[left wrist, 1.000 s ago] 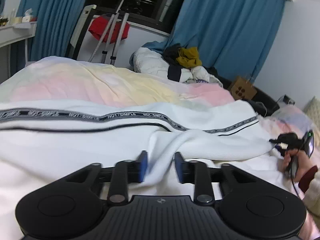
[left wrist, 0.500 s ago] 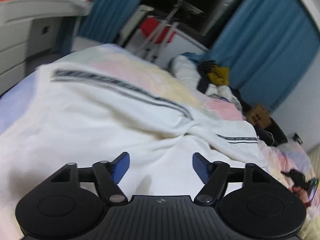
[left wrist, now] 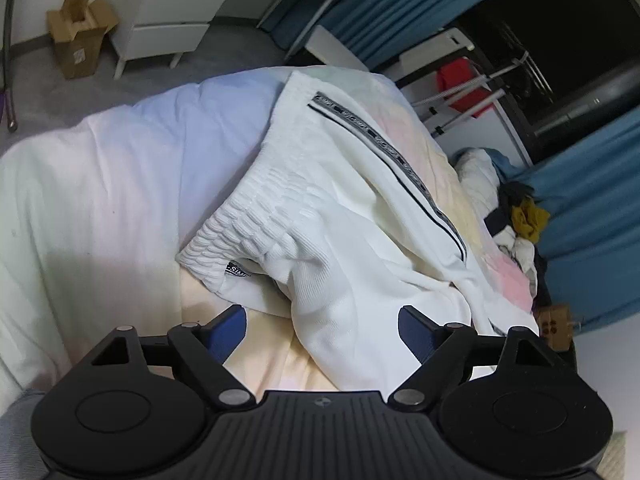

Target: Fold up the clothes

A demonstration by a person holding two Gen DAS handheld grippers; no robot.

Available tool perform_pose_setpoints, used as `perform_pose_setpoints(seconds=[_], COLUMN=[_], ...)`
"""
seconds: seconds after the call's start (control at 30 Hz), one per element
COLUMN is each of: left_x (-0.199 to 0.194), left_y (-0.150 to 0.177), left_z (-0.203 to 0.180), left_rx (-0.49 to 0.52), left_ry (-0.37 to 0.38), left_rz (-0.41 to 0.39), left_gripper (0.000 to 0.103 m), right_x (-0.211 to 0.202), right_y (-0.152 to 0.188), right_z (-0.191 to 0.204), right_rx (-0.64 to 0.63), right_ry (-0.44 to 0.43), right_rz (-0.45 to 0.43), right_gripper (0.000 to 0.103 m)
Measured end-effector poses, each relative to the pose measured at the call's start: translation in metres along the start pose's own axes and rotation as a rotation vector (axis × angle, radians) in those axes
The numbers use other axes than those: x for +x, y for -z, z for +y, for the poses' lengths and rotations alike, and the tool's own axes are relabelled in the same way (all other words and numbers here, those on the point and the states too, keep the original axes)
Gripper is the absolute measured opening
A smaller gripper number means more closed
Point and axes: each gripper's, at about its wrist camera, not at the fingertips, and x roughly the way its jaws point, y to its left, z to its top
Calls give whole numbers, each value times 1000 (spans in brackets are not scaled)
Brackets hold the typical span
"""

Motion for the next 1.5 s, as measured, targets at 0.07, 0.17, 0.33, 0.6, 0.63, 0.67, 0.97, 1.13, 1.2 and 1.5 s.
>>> perform_pose_setpoints(seconds=[0.07, 0.17, 0.33, 0.6, 0.63, 0.67, 0.97, 1.13, 1.2, 1.5], left_x=[10, 24, 47, 52, 46, 40, -1, -23, -30, 71], left_y=[-1, -2, -4, -3, -2, -1, -12, -19, -23, -124], left_z=[4, 10, 18, 14, 14, 14, 8, 5, 2, -58], left_rx=[-47, -119, -217, -220, -215, -210, -212, -216, -218, -204], left_ry=[10, 24, 39, 20, 29, 38, 178, 259, 288, 211], left_rz=[6, 15, 21, -39, -49, -59, -115, -144, -155, -190], left_gripper=[85, 85, 83, 23, 19, 15, 11, 11, 11, 11], right_x=[-6, -32, -54, -26, -28, -31, -72, -66, -56, 76], right_y=[-1, -4, -1, 0, 1, 2, -12, -25, -28, -27], right_z=[10, 26, 43, 17, 20, 23, 26, 55, 79, 231], right_rx=[-45, -60, -123, -52, -62, -73, -13, -60, -107, -403], right_ry=[-28, -159, -162, -18, -22, -27, -61, -70, -71, -49], right_rz=[-37, -148, -264, -181, -191, -203, -309, -310, -322, -305], right_gripper=[14, 12, 12, 12, 12, 12, 11, 11, 11, 11])
